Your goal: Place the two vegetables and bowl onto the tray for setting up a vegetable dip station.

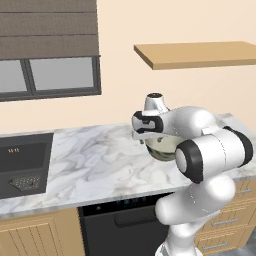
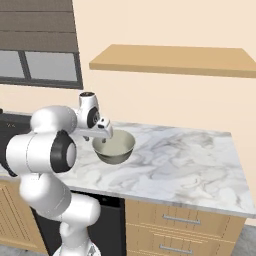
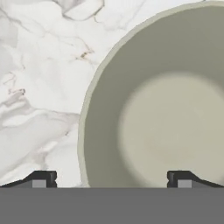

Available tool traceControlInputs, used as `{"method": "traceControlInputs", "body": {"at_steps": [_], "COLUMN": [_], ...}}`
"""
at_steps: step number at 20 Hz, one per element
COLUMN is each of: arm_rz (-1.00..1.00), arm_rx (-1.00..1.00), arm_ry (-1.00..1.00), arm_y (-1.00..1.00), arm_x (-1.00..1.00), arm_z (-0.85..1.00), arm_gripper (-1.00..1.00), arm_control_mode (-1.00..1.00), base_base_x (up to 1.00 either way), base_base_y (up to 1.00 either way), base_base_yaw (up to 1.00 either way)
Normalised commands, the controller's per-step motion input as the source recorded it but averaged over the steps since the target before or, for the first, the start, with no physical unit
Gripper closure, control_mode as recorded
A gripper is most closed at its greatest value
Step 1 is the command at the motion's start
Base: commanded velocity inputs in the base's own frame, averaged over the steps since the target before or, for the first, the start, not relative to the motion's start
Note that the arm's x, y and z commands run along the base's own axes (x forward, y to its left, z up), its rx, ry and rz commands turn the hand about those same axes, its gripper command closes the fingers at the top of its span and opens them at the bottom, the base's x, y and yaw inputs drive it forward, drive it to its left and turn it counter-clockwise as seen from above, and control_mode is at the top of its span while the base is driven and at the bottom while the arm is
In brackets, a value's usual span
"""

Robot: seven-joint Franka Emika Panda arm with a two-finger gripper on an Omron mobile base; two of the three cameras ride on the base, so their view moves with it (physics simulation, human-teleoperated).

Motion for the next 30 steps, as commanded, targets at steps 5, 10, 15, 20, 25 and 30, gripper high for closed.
{"method": "traceControlInputs", "body": {"at_steps": [5,10,15,20,25,30], "arm_rz": [-0.05,-0.07,-0.05,-0.04,0.0,0.0], "arm_rx": [-0.02,-0.03,-0.06,-0.05,-0.02,0.0], "arm_ry": [-0.08,-0.07,0.03,0.01,0.03,0.05], "arm_y": [0.04,0.0,0.0,0.0,0.0,-0.01], "arm_x": [0.15,0.1,0.19,0.16,0.15,0.04], "arm_z": [-0.2,-0.19,-0.11,-0.11,-0.1,-0.12], "arm_gripper": [-1.0,-1.0,-1.0,-1.0,-1.0,-1.0], "arm_control_mode": [-1.0,-1.0,-1.0,-1.0,-1.0,-1.0], "base_base_x": [0.0,0.0,0.0,0.0,0.0,0.0], "base_base_y": [0.0,0.0,0.0,0.0,0.0,0.0], "base_base_yaw": [0.0,0.0,0.0,0.0,0.0,0.0]}}
